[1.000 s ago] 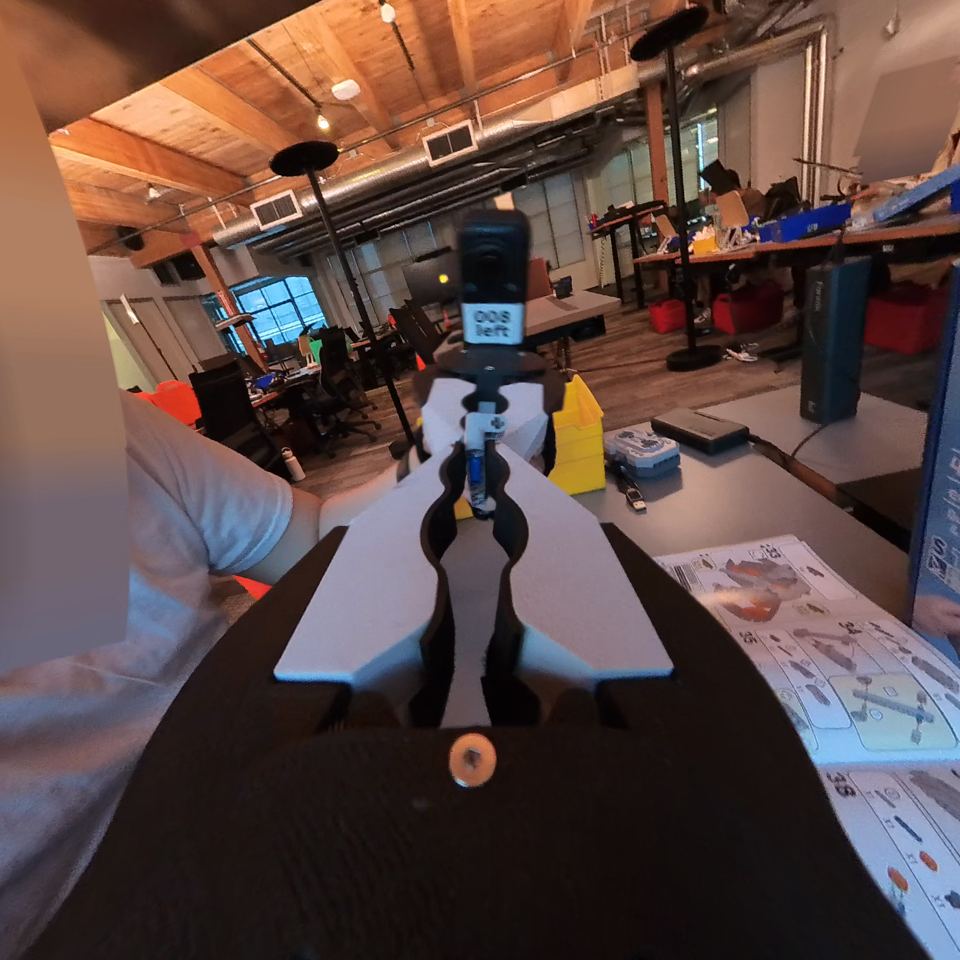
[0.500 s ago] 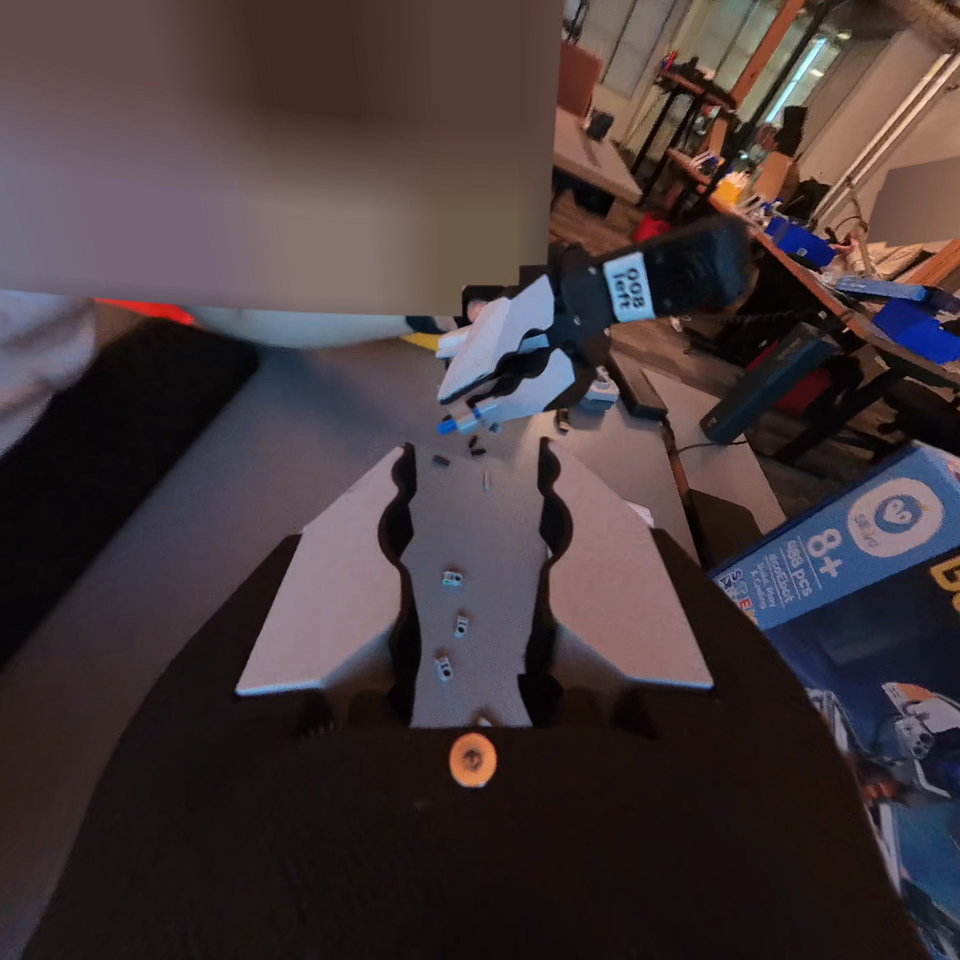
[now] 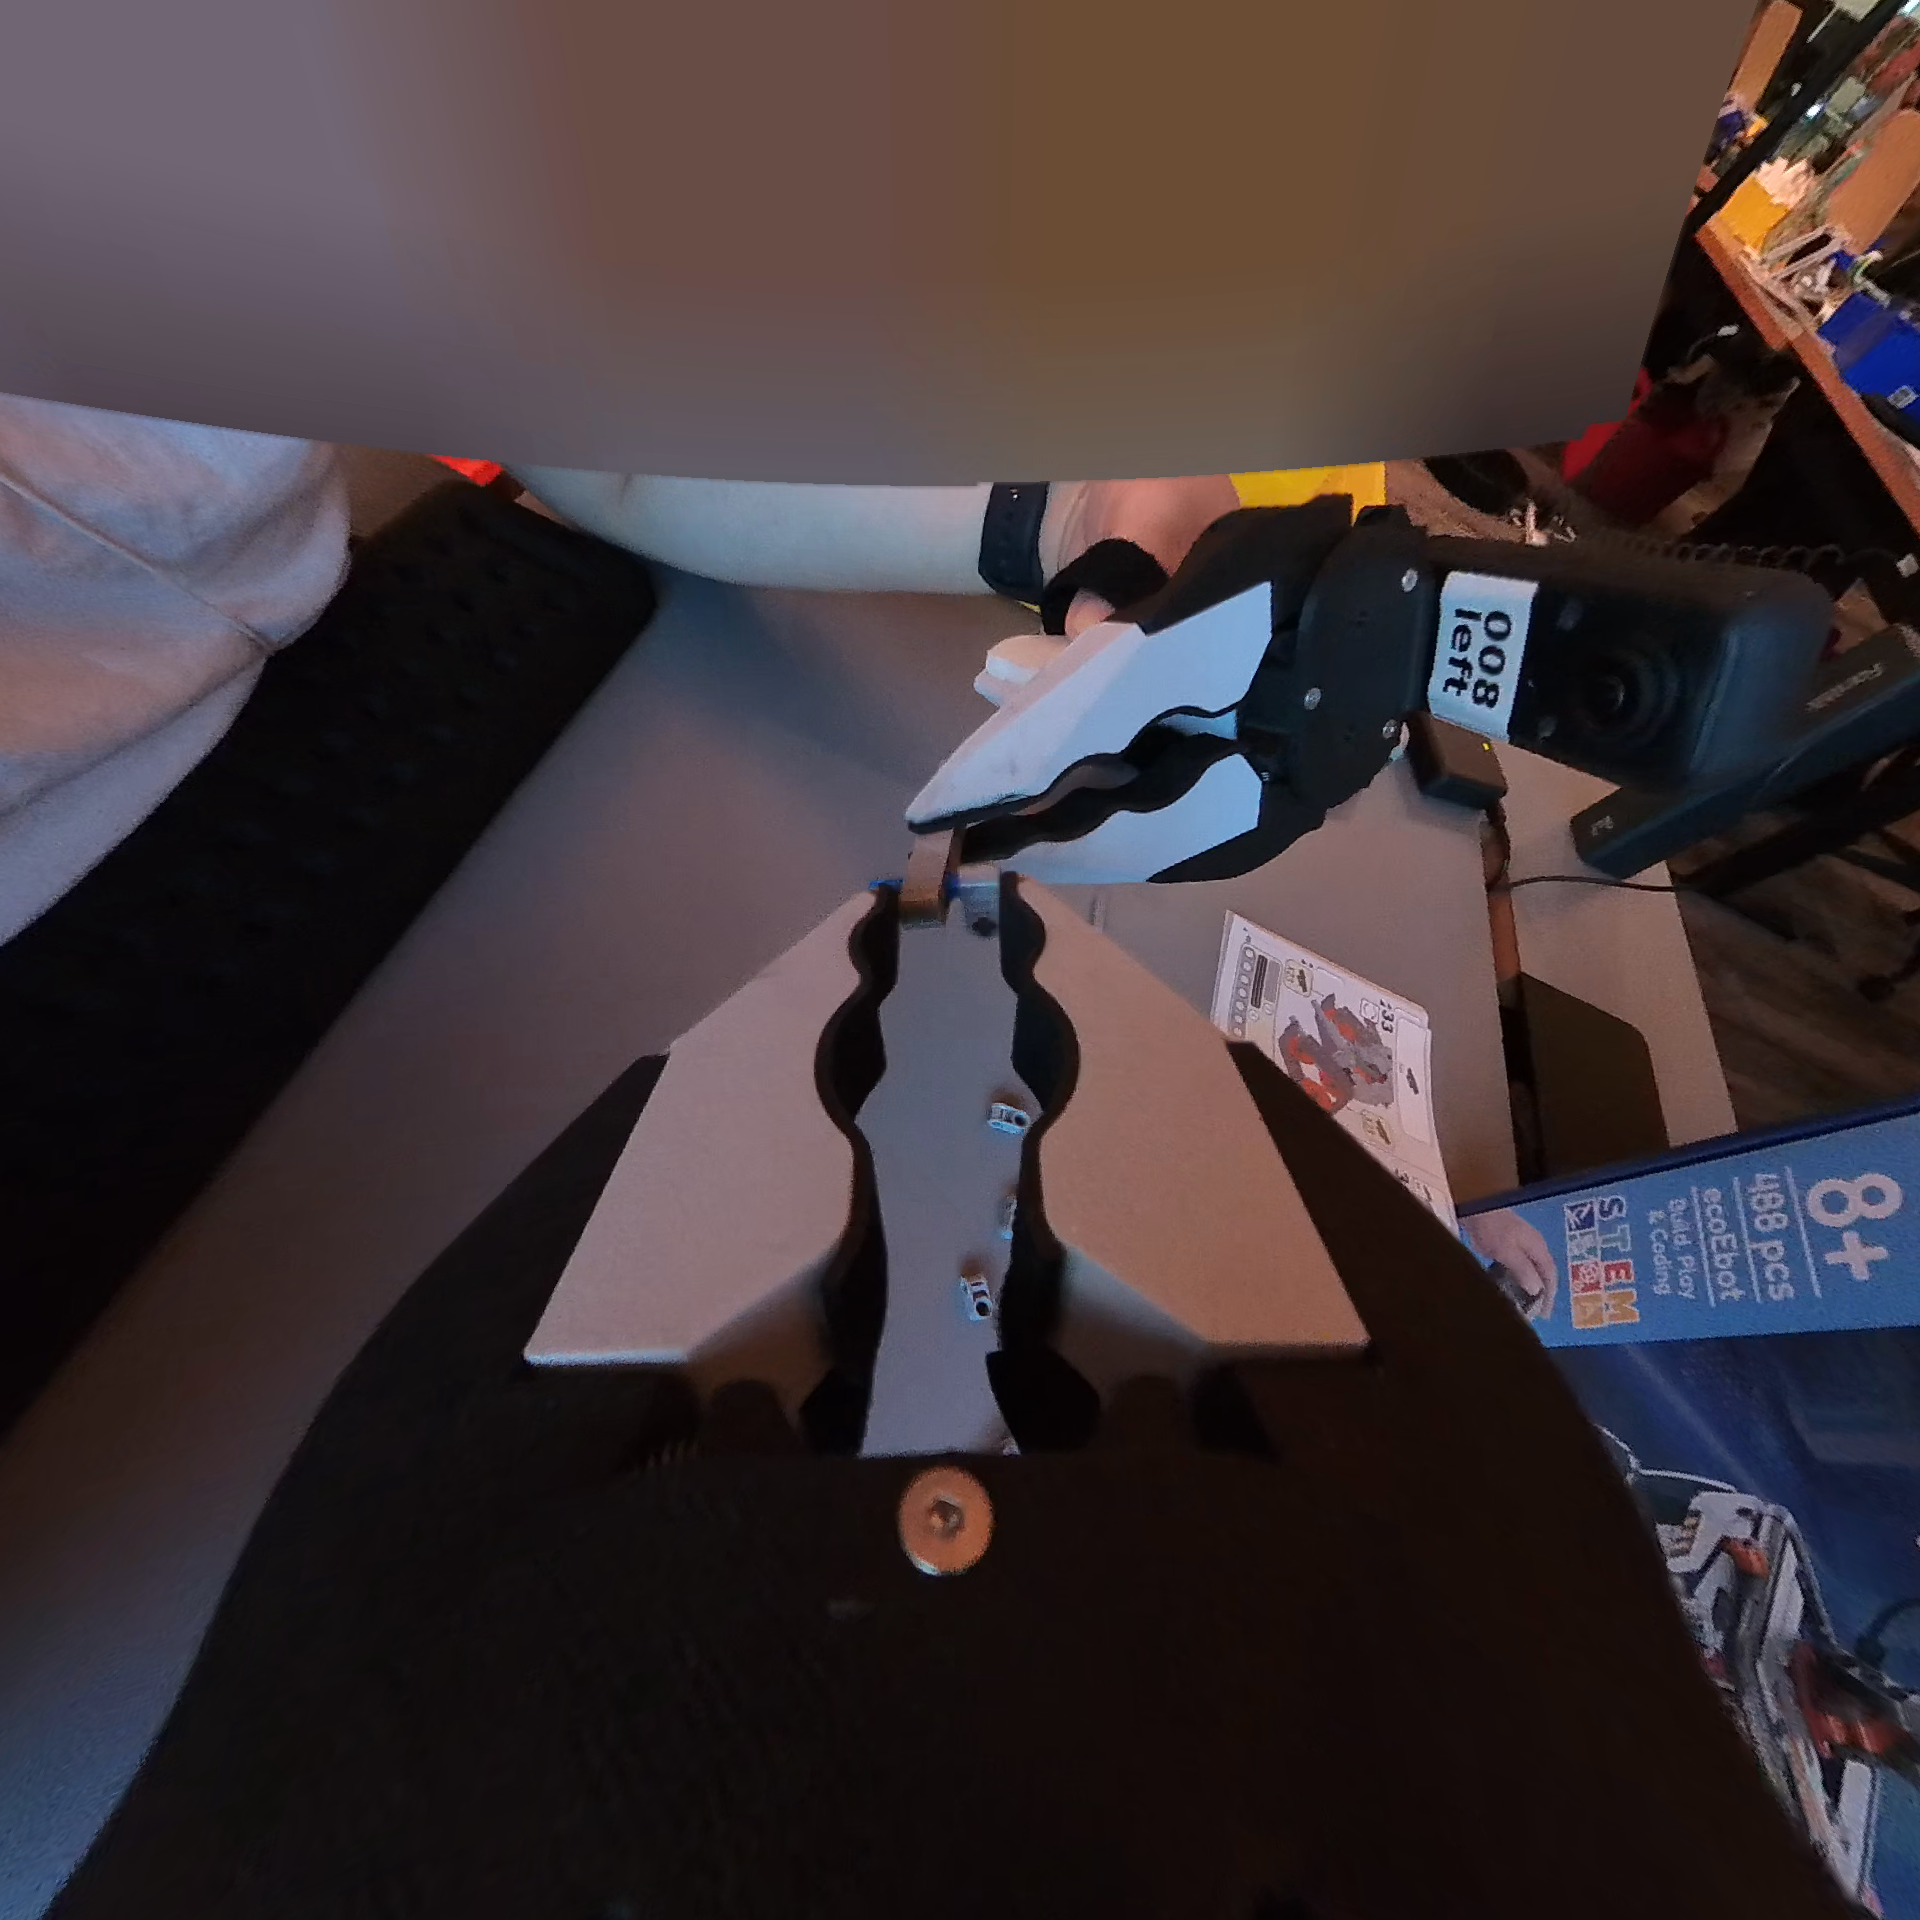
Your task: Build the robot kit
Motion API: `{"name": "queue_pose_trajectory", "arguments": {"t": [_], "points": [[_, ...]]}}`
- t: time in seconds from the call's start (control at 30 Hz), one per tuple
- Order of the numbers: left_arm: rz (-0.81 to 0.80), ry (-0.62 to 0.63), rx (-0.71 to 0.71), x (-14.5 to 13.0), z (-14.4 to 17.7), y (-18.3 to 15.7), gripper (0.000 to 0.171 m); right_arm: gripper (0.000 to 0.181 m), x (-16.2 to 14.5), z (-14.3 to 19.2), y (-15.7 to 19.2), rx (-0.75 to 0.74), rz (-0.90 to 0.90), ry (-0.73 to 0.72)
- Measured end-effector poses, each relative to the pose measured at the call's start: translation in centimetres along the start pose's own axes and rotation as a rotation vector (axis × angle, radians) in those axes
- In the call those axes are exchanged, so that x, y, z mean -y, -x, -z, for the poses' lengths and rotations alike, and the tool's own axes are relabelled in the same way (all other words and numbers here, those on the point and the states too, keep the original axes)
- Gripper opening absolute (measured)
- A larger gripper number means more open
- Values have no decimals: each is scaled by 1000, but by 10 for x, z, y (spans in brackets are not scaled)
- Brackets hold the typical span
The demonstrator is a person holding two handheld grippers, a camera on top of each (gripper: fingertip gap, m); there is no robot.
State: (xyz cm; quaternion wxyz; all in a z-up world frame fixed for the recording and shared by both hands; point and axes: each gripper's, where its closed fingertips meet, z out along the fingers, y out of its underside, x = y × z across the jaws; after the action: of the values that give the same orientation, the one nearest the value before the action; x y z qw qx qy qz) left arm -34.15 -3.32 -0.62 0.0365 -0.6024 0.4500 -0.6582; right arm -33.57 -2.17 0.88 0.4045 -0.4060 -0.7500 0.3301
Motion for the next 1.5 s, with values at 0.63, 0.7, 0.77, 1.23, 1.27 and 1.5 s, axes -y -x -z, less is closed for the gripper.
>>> {"name": "queue_pose_trajectory", "arguments": {"t": [0.63, 0.7, 0.77, 1.23, 1.27, 1.5], "points": [[-28, 23, 17, -1, -1, -2, 4, 19, -1, -5, 3, -9, 28, 68], [-33, 29, 40, -1, -2, 0, 5, 18, -3, -4, 3, -3, 29, 69], [-35, 40, 42, -2, -3, 0, 4, 18, -3, -5, 4, 8, 20, 65], [-47, 40, 62, 2, -4, 2, 4, 16, -7, -2, 3, 25, -15, 44], [-50, 37, 58, 2, -3, 1, 4, 16, -7, -2, 2, 21, -10, 42], [-60, 43, 72, 2, -3, 1, 4, 16, -6, -2, 2, 14, 14, 41]]}}
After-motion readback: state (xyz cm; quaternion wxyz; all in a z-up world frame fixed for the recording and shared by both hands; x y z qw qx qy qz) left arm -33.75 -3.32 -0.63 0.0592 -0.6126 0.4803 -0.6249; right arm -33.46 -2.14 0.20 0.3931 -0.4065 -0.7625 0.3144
